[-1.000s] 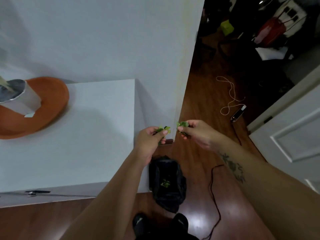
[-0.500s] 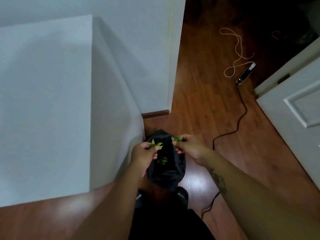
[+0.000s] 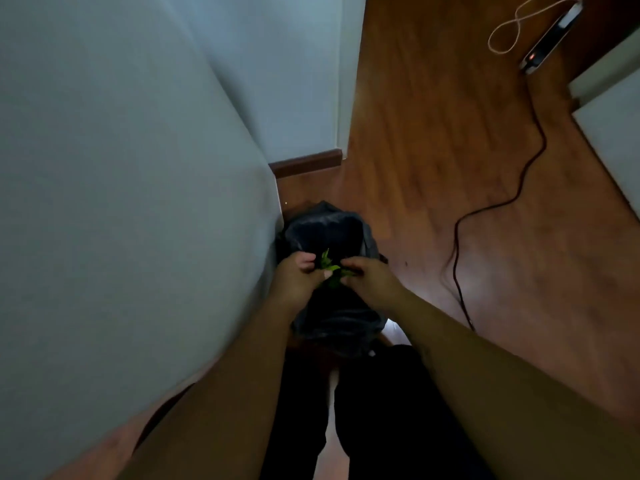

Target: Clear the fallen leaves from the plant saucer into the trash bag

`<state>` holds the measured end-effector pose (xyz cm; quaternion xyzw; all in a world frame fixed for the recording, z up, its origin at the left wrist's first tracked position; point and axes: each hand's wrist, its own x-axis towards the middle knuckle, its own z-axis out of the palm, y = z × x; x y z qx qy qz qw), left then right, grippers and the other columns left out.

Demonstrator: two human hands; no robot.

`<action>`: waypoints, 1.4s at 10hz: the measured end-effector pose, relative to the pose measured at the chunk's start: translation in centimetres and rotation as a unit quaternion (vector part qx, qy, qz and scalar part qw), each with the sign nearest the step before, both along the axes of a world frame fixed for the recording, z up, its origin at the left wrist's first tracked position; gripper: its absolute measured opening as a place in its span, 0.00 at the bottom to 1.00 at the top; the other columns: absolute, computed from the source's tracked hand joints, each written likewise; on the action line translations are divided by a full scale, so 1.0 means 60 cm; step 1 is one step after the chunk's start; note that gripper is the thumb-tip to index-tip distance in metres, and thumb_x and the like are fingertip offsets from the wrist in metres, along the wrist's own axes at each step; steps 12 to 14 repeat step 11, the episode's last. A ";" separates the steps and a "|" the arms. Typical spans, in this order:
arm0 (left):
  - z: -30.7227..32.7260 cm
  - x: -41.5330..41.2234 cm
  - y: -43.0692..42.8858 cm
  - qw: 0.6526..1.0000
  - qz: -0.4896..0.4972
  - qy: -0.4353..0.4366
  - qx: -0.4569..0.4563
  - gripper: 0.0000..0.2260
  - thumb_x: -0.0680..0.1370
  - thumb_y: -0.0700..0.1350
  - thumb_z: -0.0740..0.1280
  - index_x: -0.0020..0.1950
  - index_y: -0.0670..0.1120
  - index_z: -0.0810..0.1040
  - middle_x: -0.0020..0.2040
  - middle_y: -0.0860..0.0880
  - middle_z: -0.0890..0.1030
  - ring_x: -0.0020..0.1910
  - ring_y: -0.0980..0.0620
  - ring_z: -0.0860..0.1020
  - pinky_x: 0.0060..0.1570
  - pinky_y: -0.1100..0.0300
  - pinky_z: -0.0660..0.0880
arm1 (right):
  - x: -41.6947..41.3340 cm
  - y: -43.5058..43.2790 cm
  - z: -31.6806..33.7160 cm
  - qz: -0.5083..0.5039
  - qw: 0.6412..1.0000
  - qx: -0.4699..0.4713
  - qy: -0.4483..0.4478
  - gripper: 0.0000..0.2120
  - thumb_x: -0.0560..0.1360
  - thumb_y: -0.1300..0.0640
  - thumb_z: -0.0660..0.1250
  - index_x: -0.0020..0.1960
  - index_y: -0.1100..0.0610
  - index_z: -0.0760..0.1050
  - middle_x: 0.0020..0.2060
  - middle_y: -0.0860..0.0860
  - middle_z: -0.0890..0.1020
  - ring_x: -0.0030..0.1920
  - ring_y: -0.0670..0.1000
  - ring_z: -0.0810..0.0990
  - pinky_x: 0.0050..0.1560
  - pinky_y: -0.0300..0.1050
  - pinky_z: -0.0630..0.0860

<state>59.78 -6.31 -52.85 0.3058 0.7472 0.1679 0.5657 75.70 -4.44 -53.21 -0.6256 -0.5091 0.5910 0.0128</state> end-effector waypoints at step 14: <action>0.079 0.016 -0.025 0.978 -0.085 0.158 0.107 0.09 0.79 0.37 0.63 0.43 0.44 0.82 0.46 0.42 0.84 0.45 0.43 0.81 0.49 0.52 0.78 | 0.035 -0.060 0.095 -0.143 0.986 0.080 -0.004 0.07 0.75 0.61 0.66 0.41 0.53 0.79 0.41 0.54 0.84 0.45 0.57 0.83 0.51 0.55 0.80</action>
